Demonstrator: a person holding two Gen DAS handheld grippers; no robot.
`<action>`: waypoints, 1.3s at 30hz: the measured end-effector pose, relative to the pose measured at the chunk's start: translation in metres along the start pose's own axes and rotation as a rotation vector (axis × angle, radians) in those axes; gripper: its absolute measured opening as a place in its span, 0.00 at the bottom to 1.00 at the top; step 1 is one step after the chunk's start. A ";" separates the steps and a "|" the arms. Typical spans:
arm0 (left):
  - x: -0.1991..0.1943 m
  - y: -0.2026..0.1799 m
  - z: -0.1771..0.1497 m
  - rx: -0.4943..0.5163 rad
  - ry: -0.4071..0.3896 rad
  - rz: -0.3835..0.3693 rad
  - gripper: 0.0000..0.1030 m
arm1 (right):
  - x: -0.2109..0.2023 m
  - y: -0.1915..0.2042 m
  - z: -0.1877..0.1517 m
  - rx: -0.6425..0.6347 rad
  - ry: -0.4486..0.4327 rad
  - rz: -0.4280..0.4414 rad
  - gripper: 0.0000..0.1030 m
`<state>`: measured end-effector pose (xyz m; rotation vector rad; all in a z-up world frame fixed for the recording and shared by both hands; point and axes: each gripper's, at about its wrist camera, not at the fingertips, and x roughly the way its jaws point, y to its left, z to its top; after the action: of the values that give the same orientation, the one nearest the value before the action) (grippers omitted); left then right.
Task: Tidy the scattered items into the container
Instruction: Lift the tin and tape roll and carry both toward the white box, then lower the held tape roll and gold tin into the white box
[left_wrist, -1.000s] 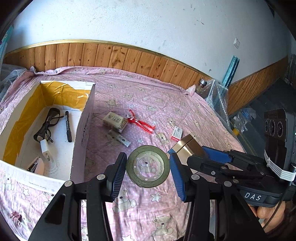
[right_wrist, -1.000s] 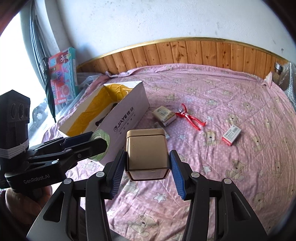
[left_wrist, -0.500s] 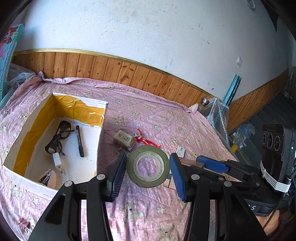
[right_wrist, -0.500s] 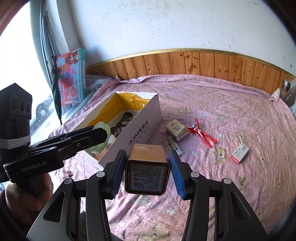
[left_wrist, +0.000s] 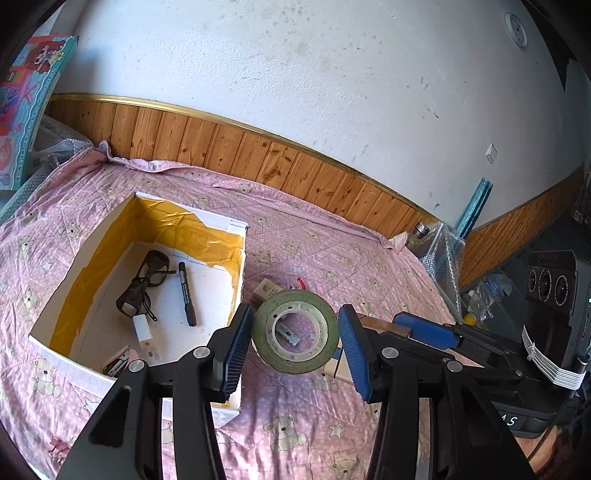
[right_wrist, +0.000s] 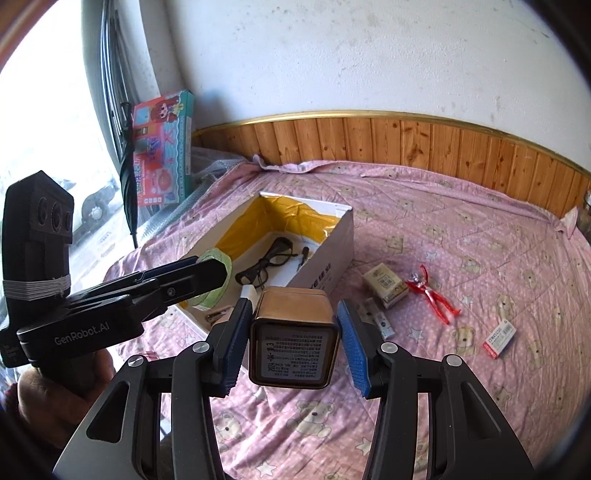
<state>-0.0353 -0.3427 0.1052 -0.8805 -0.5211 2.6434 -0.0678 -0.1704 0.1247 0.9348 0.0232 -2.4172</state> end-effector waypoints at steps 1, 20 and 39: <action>-0.002 0.004 0.001 -0.007 -0.004 0.002 0.48 | 0.001 0.003 0.002 -0.005 -0.001 0.004 0.49; -0.029 0.070 0.020 -0.119 -0.070 0.045 0.48 | 0.040 0.063 0.042 -0.118 0.008 0.061 0.49; -0.008 0.121 0.021 -0.196 0.005 0.127 0.48 | 0.091 0.082 0.059 -0.149 0.066 0.096 0.49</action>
<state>-0.0629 -0.4585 0.0729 -1.0076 -0.7575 2.7372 -0.1196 -0.2958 0.1259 0.9257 0.1765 -2.2623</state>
